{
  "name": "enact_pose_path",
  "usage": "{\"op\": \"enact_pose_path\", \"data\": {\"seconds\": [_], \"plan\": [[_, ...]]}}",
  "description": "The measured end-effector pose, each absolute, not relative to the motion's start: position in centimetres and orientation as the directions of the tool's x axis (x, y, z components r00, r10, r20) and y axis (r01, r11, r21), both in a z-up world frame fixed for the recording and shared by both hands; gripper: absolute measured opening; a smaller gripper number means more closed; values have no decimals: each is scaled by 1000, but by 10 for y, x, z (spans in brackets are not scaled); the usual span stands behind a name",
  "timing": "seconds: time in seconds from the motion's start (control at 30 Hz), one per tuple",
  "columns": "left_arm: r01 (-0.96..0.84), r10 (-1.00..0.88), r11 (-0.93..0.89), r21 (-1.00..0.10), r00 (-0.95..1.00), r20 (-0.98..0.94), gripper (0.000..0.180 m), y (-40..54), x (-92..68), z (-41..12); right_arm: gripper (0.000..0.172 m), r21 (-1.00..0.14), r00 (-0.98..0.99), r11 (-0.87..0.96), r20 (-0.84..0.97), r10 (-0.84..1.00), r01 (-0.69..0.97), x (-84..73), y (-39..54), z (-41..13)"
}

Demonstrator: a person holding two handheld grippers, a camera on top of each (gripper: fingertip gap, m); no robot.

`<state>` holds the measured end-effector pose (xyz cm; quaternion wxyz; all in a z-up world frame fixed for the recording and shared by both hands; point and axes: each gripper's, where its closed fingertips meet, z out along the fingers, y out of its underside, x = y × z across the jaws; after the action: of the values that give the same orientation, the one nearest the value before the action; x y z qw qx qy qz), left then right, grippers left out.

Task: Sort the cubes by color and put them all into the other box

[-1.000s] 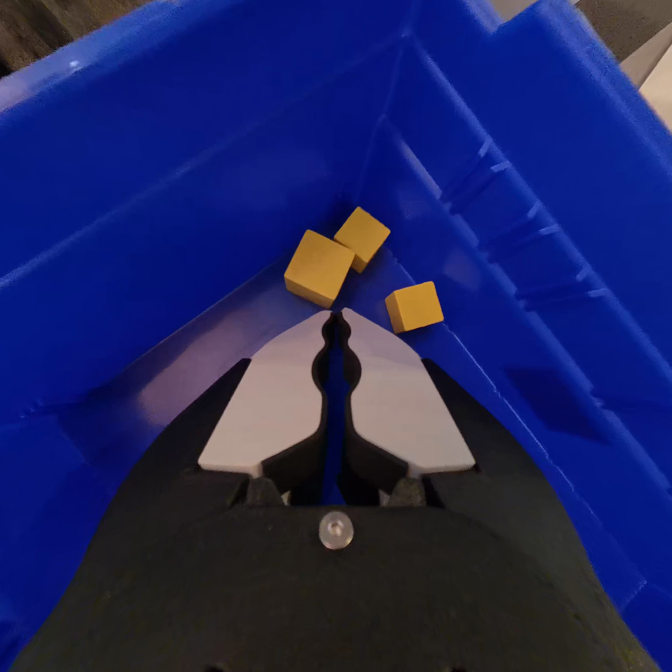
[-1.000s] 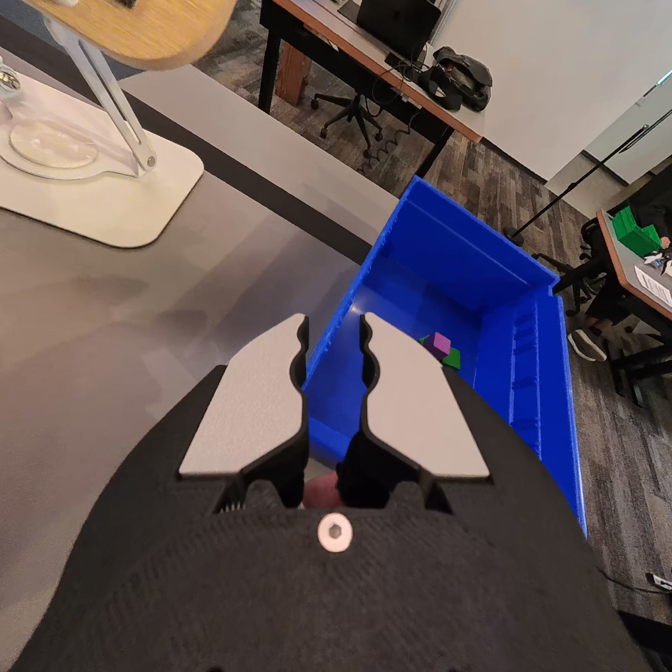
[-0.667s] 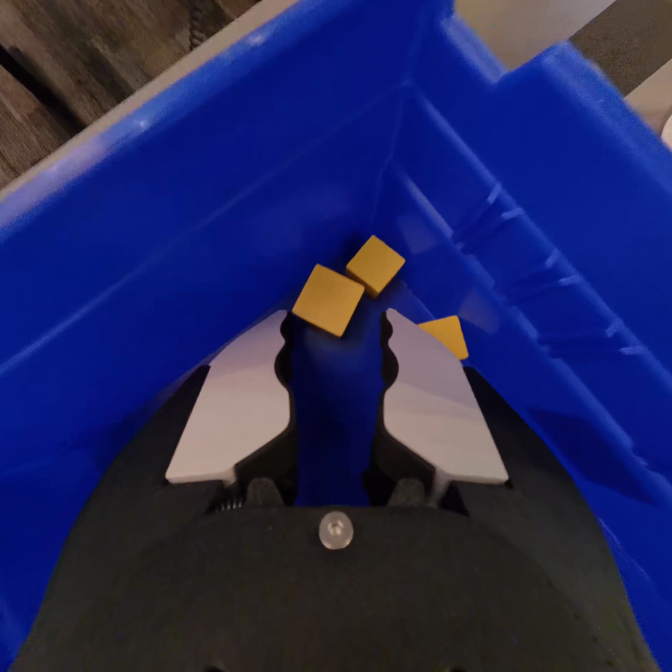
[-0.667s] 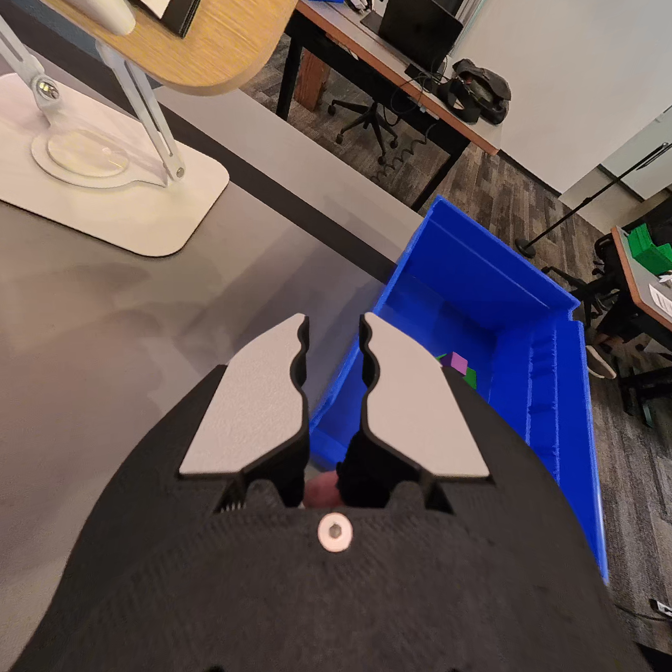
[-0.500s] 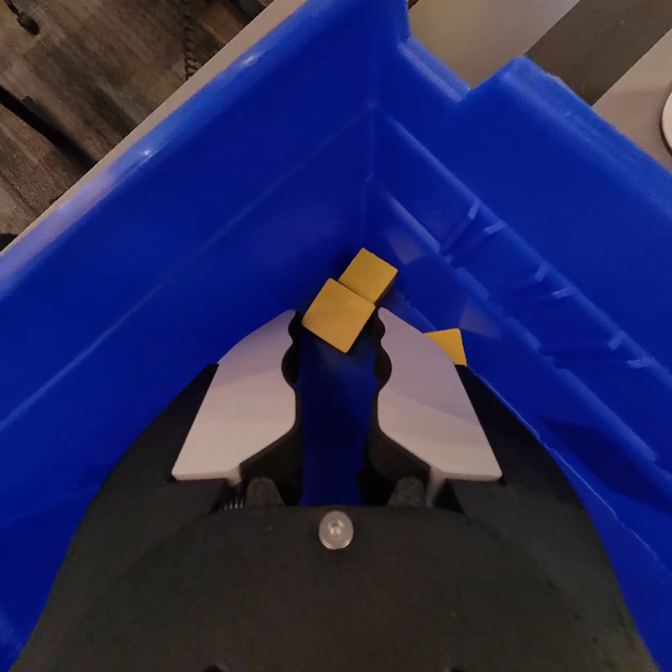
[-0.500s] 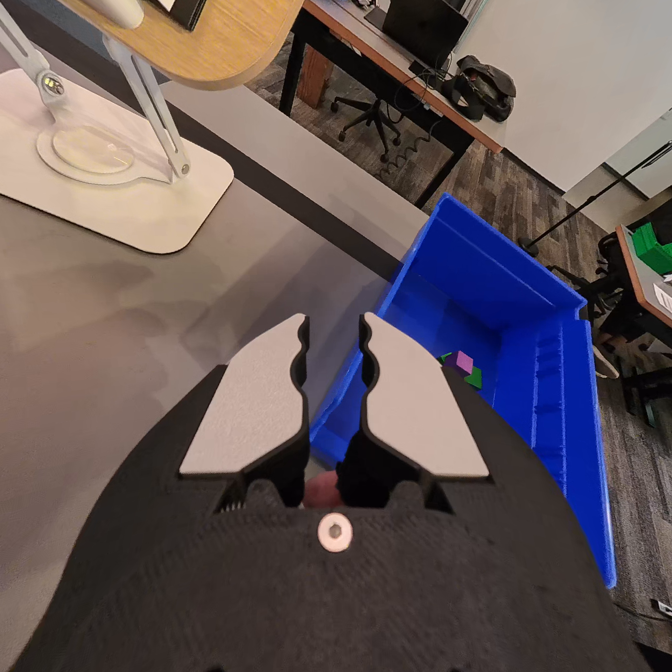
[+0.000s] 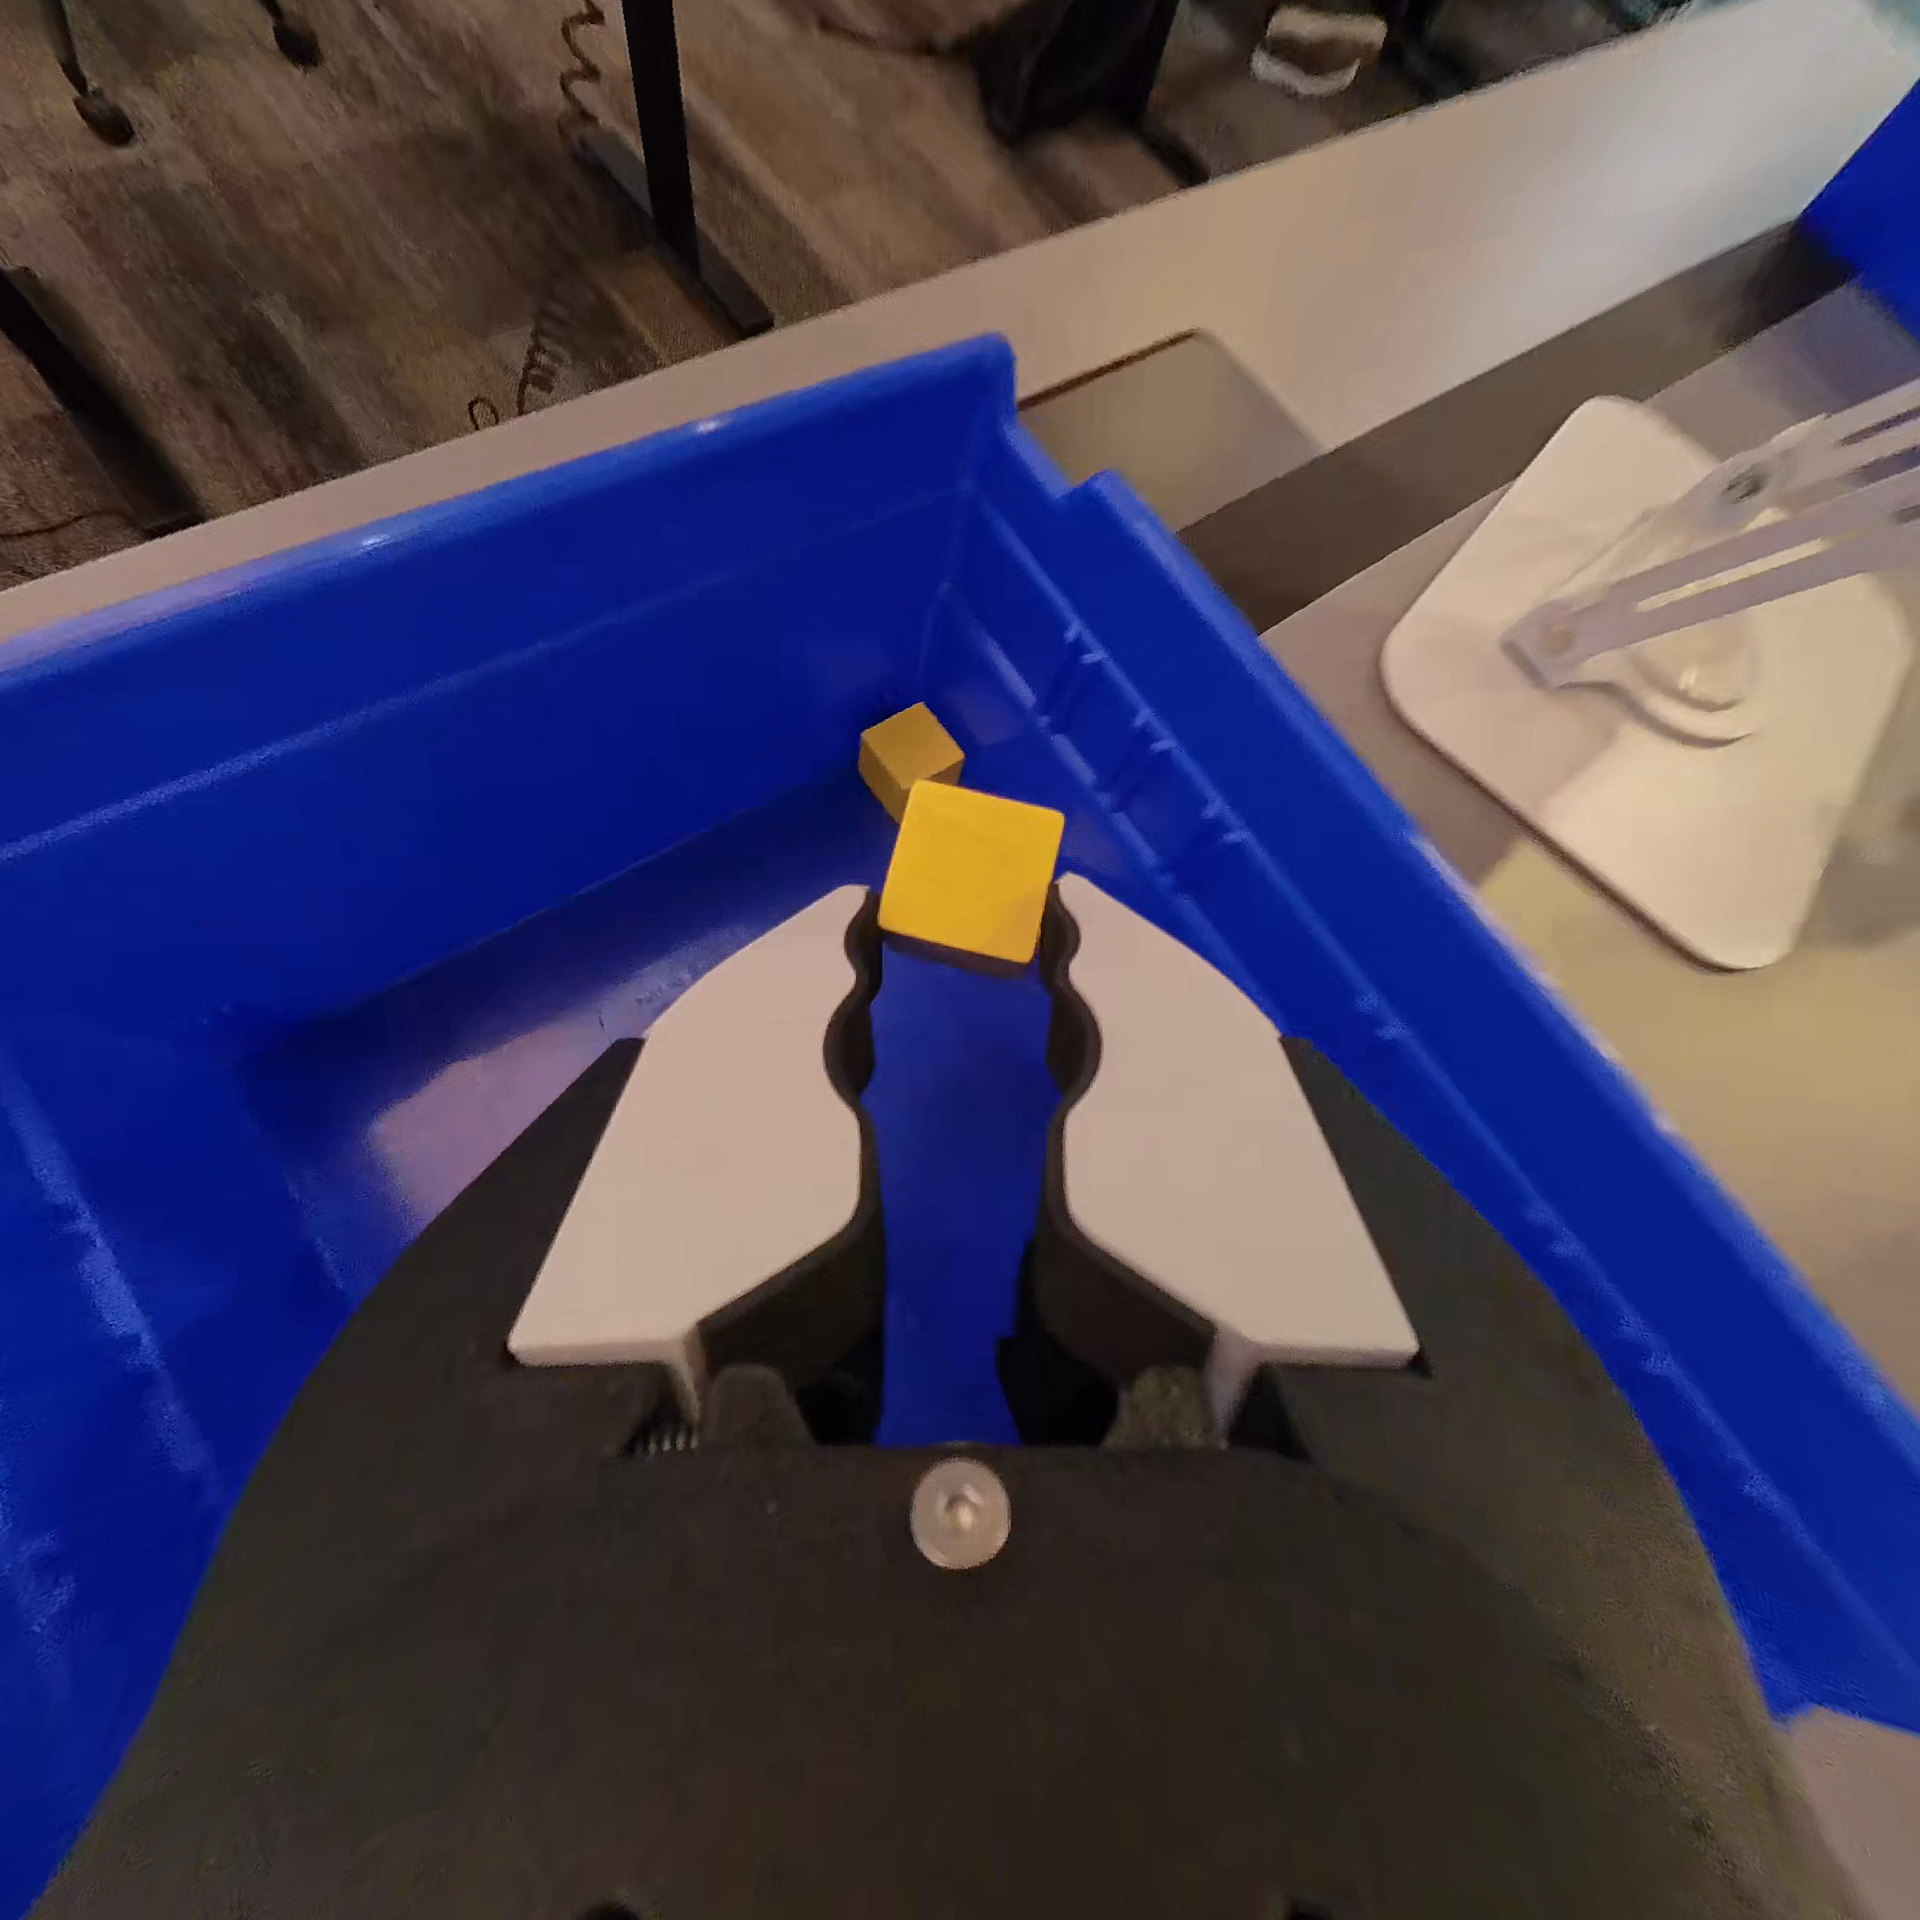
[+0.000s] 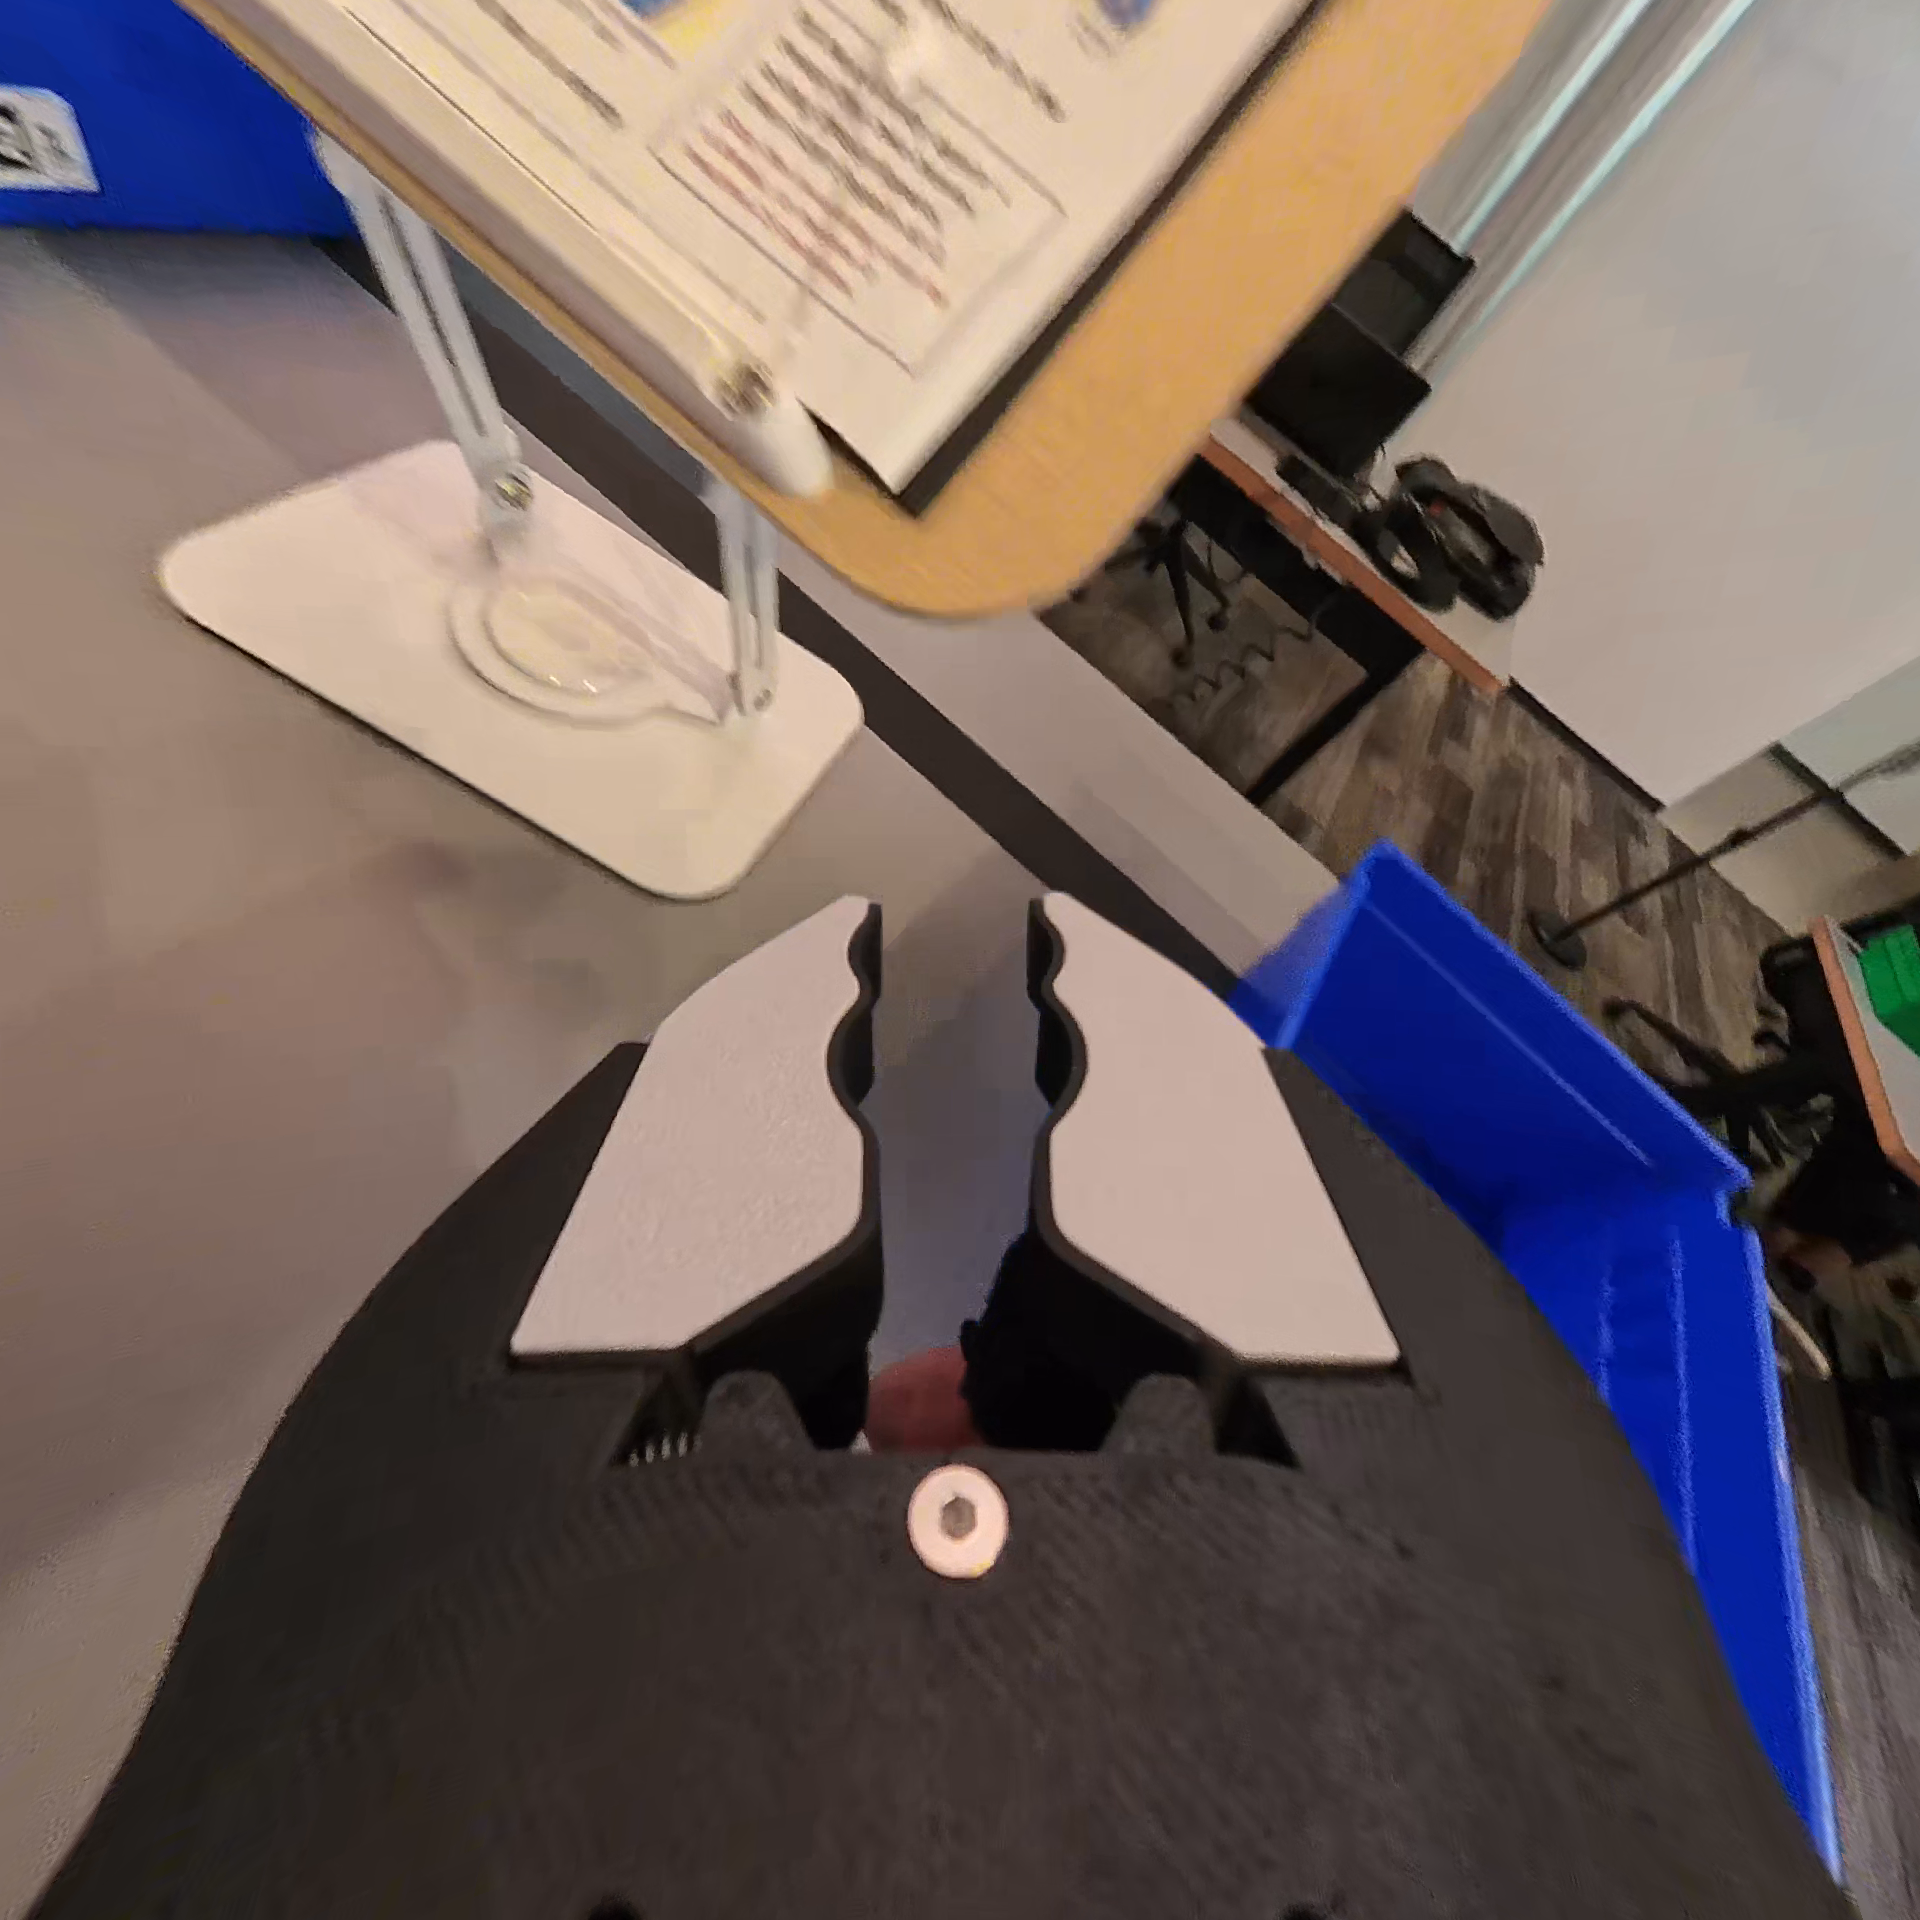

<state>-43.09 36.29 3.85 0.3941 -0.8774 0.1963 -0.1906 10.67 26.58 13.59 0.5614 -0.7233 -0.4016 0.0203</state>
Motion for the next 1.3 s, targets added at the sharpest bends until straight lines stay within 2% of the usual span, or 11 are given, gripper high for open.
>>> {"op": "enact_pose_path", "data": {"seconds": [0.2,0.37,0.53,0.67,0.8,0.9,1.1,1.17,1.3], "plan": [[-23,-562,-564,-825,742,364,29,304,-398,114,38,-825,462,241,500,732,511,16,222,176],[167,-660,-536,-828,528,534,29,242,-306,180,50,-823,353,404,545,761,398,-61,189,198],[382,-695,-606,-697,170,698,29,190,-200,208,59,-756,296,549,649,701,357,-121,169,196],[417,-631,-716,-560,-42,775,31,163,-141,203,63,-704,307,615,710,634,357,-137,161,200],[398,-569,-785,-475,-159,807,29,147,-107,197,52,-640,292,659,768,570,396,-132,157,196],[369,-547,-811,-454,-202,812,29,140,-89,196,29,-613,328,668,790,518,422,-120,157,198],[345,-526,-833,-432,-258,810,27,141,-68,201,29,-692,380,596,722,578,407,-83,154,203],[385,-561,-807,-448,-263,785,0,146,-74,206,29,-728,432,541,685,587,420,-55,164,207],[403,-611,-759,-512,-168,774,0,153,-85,204,29,-771,595,336,633,496,540,48,229,197]]}}
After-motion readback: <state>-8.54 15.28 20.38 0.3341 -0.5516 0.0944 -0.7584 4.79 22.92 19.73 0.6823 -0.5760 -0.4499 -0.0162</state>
